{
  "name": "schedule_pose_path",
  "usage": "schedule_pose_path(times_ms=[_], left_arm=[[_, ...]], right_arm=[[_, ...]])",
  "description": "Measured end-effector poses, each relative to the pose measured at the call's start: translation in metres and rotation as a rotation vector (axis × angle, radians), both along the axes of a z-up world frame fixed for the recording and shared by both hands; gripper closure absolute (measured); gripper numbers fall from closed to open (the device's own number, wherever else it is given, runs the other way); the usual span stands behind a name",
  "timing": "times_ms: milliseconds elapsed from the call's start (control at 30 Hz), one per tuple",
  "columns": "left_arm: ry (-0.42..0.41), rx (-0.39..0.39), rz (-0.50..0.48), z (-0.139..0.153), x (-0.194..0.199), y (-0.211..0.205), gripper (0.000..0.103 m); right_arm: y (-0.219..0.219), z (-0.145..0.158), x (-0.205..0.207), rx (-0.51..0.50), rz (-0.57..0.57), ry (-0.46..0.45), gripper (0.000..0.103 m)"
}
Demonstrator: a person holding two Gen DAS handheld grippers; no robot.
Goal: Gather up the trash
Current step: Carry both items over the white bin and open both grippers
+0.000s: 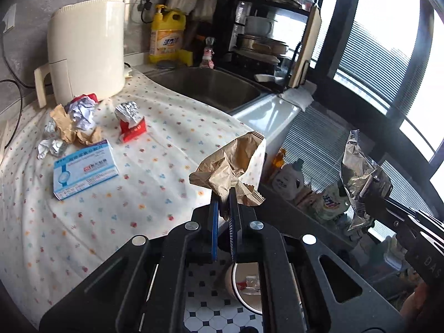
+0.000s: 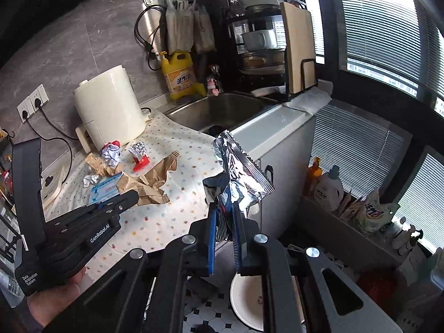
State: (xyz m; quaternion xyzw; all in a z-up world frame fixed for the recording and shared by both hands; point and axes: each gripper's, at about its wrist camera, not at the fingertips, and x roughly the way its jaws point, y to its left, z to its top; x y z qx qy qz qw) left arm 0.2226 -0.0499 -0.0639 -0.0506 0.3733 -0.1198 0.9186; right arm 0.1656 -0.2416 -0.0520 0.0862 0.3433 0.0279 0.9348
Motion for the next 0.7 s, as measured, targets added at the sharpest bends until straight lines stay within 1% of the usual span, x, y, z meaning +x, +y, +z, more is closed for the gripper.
schedule_pose_path(times_ms=[267, 367, 400, 433, 467, 500, 533, 700], left_arm=[[0.103, 0.016, -0.059, -0.055, -0.019, -0.053, 0.096], [0.136, 0.023, -0.068, -0.072, -0.024, -0.068, 0.096], [0.145, 0.026, -0.070, -0.077, -0.024, -0.071, 0.096], [0.152, 0.031, -0.072, -0.081, -0.026, -0.075, 0.096], [0.157, 0.036, -0.073, -0.085, -0.025, -0.078, 0.096], [0.164, 0.040, -0.074, -0.088, -0.026, -0.081, 0.096], [0.170, 0.044, -0.073, -0.092, -0.027, -0.084, 0.096], [0.207, 0.058, -0.076, -0.111, -0.030, -0.100, 0.096]], right_arm=[[-0.048, -0.054, -0.023, 0.014, -0.045, 0.124, 0.092], [-0.060, -0.074, -0.027, 0.038, -0.030, 0.162, 0.091], [-0.062, -0.080, -0.027, 0.051, -0.012, 0.173, 0.088], [-0.064, -0.086, -0.027, 0.056, -0.005, 0.181, 0.080], [-0.067, -0.091, -0.028, 0.060, -0.006, 0.187, 0.062], [-0.071, -0.095, -0.029, 0.064, -0.007, 0.185, 0.054], [-0.074, -0.099, -0.030, 0.068, -0.005, 0.184, 0.051], [-0.091, -0.114, -0.038, 0.093, 0.003, 0.206, 0.051]])
